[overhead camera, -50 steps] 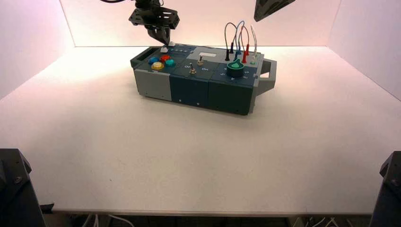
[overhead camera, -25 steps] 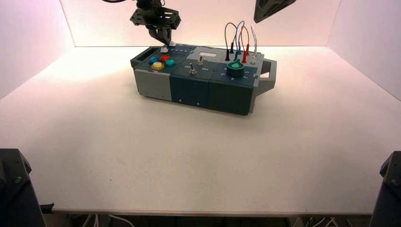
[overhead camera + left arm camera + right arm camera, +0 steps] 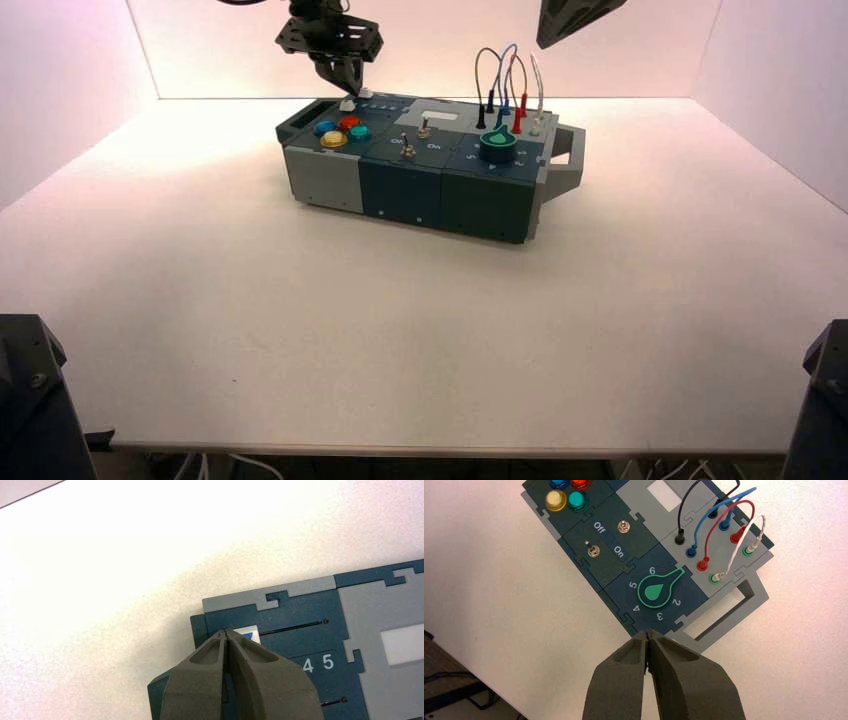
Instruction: Move the top slider to position 4.
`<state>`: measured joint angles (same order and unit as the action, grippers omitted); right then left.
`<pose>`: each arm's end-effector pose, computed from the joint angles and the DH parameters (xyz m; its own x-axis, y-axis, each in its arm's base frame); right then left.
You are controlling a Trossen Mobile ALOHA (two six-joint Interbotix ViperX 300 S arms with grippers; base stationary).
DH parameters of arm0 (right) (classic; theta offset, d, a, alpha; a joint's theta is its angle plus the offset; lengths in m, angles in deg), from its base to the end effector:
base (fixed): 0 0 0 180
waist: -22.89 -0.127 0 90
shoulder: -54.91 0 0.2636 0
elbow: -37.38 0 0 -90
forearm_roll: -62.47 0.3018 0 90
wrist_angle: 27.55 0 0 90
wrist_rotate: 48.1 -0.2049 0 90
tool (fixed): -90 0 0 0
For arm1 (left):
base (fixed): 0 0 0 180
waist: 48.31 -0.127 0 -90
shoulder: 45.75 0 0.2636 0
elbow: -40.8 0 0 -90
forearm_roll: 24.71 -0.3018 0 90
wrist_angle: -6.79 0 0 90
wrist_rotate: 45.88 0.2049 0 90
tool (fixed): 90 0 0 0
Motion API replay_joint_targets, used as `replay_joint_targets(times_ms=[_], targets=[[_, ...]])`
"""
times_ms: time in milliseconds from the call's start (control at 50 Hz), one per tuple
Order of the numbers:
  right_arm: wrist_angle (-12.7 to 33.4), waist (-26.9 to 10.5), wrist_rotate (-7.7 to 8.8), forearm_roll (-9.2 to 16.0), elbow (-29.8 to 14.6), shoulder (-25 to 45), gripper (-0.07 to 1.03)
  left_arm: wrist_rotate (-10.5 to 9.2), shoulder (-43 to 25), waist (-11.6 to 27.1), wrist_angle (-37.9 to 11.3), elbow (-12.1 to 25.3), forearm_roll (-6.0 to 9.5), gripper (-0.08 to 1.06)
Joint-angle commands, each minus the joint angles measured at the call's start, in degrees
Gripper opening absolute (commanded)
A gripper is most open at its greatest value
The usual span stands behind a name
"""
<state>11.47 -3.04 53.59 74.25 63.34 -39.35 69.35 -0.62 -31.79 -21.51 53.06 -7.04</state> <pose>0.3141 0.1820 0.1021 0.3880 0.3316 -0.8599 -0.5246 0.8466 0.0897 0.5115 -0.1825 -0.0240 0.4368 -0.2796 -0.8550 0.4836 0.8744 -0.0390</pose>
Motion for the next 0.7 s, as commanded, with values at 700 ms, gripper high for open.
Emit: replay_joint_targets(times_ms=[700], targets=[[-0.35,0.09,-0.09,0.26,-0.88,-0.44,-0.02,0.09,2.99,2.2,-0.53,1.58,0.09,-0.03]])
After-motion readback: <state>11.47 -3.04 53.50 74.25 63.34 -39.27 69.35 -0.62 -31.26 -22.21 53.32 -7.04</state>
